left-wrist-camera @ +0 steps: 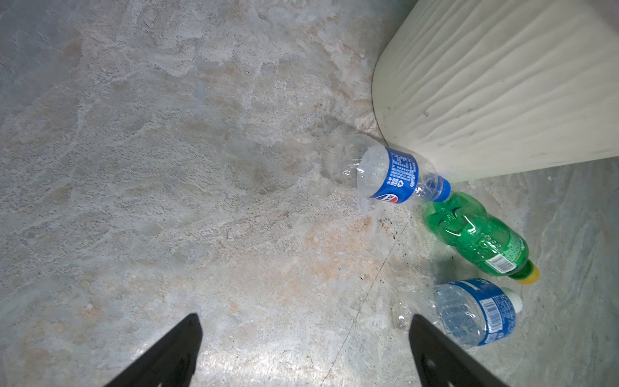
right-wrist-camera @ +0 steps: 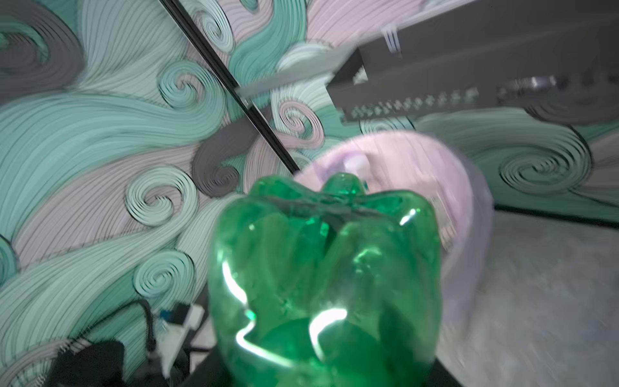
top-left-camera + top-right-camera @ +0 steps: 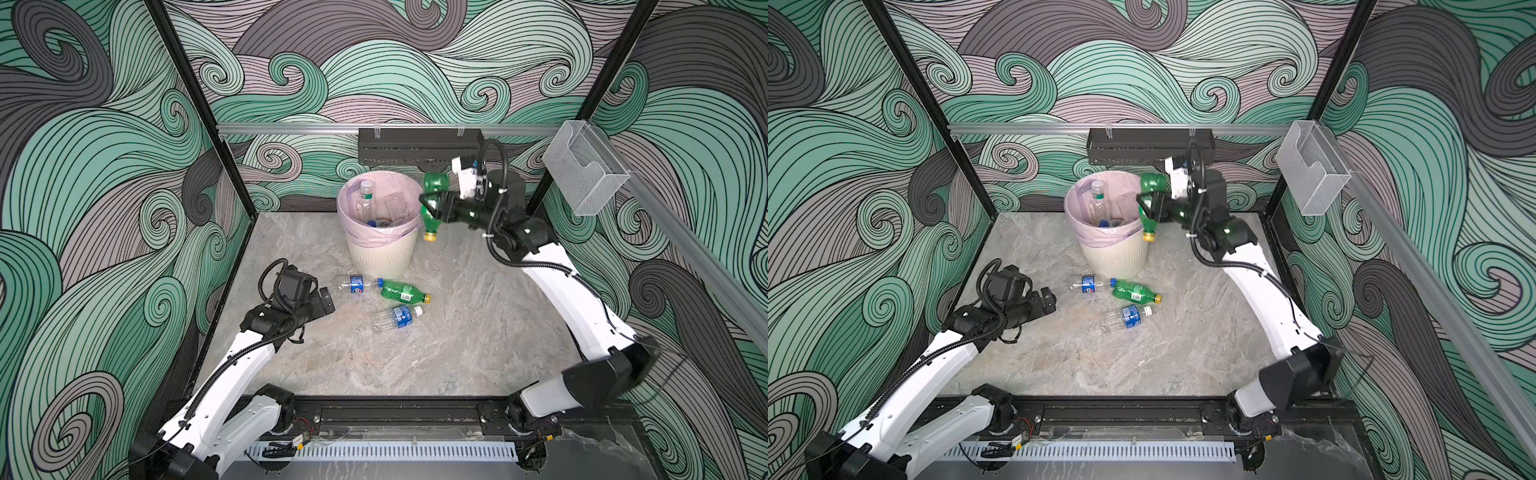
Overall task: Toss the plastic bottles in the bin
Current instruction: 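Lift the green soda bottle with the right gripper over the bin, then open the right gripper to drop the bottle and withdraw it, then lower the left gripper onto the blue-labelled bottle by the bin and close it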
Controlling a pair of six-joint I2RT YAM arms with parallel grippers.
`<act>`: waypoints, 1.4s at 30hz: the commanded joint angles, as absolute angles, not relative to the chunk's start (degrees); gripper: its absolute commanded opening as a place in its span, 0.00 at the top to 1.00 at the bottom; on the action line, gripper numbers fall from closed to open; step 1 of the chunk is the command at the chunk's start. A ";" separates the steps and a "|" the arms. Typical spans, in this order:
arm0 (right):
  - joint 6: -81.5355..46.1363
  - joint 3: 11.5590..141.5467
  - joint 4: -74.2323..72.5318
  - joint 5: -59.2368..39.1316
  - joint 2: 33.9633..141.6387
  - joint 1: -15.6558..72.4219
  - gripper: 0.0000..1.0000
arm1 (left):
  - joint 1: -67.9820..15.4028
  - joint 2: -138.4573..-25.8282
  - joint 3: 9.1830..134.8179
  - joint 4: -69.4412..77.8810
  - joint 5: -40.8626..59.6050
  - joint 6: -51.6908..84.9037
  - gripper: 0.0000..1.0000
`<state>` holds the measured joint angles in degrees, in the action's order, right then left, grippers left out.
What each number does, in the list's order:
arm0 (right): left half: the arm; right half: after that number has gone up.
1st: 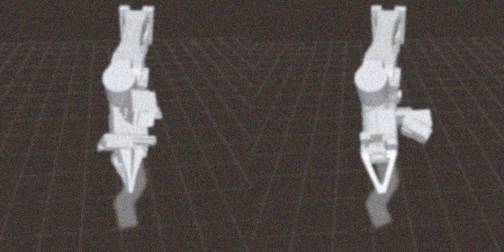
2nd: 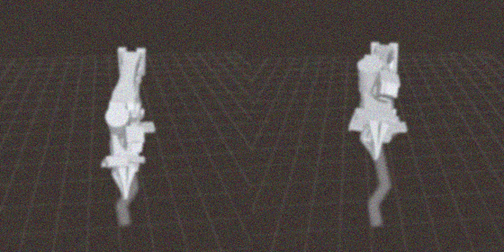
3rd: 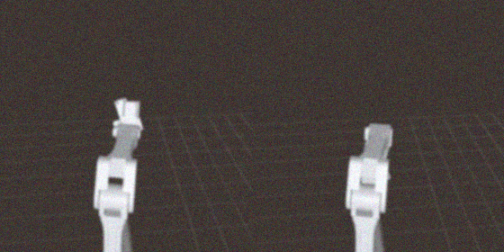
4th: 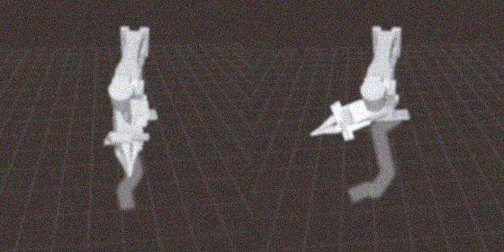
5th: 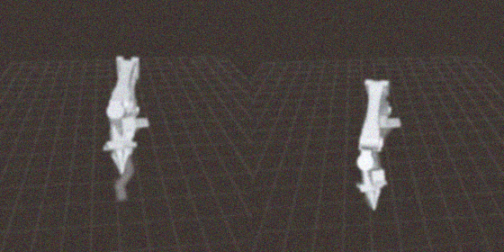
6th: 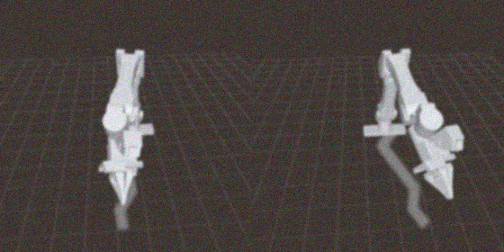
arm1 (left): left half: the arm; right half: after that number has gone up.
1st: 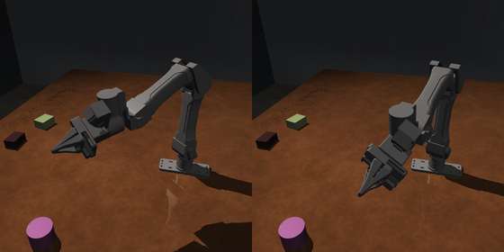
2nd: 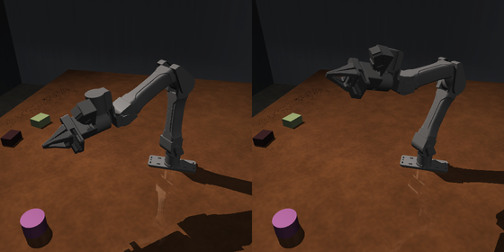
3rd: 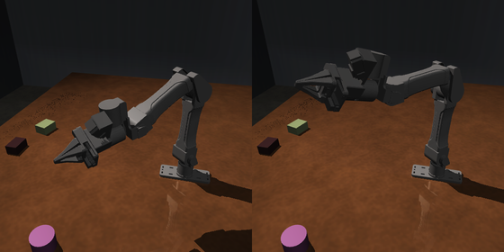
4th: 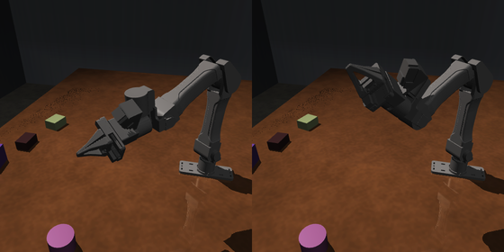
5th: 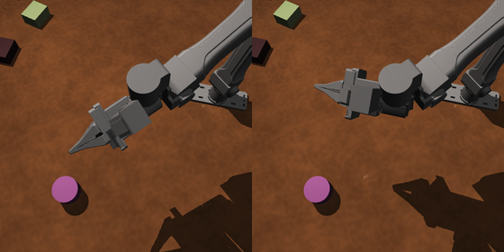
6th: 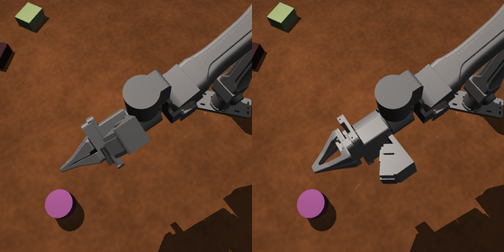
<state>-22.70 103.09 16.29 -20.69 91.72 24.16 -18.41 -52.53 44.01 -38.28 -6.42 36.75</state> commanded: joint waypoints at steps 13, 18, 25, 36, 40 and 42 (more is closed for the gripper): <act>-18.05 90.60 10.51 -14.31 84.51 26.63 0.00 | -18.05 -48.69 42.49 -35.90 -0.88 34.39 0.01; -13.89 80.63 14.67 -14.70 76.44 26.52 0.00 | -18.06 -51.59 43.33 -35.14 -0.20 34.84 0.01; -5.46 68.29 20.30 -23.28 69.30 26.86 0.00 | -17.99 -53.44 43.78 -34.76 -0.42 35.75 0.01; -5.16 55.02 24.50 -20.67 64.66 27.42 0.03 | -18.06 -55.49 43.07 -32.51 -0.92 39.64 0.01; -6.47 53.20 22.79 -20.49 64.66 27.42 0.04 | -18.08 -58.49 43.19 -30.39 -0.59 46.53 0.01; -6.81 52.99 22.39 -20.44 64.94 27.42 0.04 | -18.11 -60.77 43.65 -29.25 1.21 49.77 0.01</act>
<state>-6.63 53.36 24.18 -20.97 65.43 27.20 -18.39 -58.59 42.06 -31.40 -0.47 43.29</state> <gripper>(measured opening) 0.962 0.986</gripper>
